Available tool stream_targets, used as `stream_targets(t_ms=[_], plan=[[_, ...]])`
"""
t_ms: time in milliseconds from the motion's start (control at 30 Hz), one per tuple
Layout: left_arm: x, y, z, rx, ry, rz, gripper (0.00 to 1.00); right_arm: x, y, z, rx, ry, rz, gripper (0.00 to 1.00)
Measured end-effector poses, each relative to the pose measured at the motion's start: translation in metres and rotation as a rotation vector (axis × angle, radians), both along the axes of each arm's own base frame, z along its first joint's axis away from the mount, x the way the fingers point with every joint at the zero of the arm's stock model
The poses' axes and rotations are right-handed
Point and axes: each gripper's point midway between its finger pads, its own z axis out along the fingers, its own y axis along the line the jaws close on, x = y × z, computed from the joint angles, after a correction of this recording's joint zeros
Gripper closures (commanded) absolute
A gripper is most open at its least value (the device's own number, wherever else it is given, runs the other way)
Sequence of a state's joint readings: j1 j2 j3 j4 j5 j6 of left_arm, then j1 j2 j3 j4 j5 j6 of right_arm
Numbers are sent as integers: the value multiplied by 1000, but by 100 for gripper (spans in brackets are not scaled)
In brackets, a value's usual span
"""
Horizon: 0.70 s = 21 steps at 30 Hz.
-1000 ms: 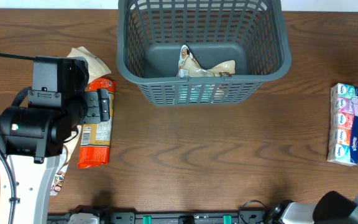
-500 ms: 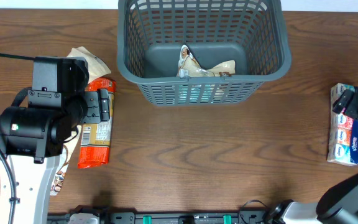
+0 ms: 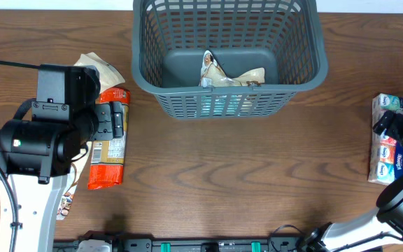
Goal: Pack container
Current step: 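Grasp the multicolour tissue-pack bundle with the right gripper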
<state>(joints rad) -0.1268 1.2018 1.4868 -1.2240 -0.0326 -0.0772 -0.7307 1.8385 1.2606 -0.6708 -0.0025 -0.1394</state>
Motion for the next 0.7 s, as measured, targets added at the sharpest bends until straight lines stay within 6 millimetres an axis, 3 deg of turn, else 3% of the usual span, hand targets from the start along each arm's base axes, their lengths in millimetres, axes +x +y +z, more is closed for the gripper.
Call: stream_targets(t_ms=[200,267,333,433,533,567,700], plan=[[0,0,0,0,0,0,16,-3,6,-37,71,55,4,2],[0,0,0,0,0,0,16,-4,9,-50,102,74,6,8],[0,0,0,0,0,0,16,-2,9,-53,105,68,13,21],[0,0,0,0,0,0,16,0,8,-53,106,58,11,53],[0,0,0,0,0,0,16,2,8,-52,110,47,8,94],[0,0,0,0,0,0,15,3,8,-49,111,36,8,99],[0,0,0,0,0,0,16,8,11,-43,126,3,15,99]])
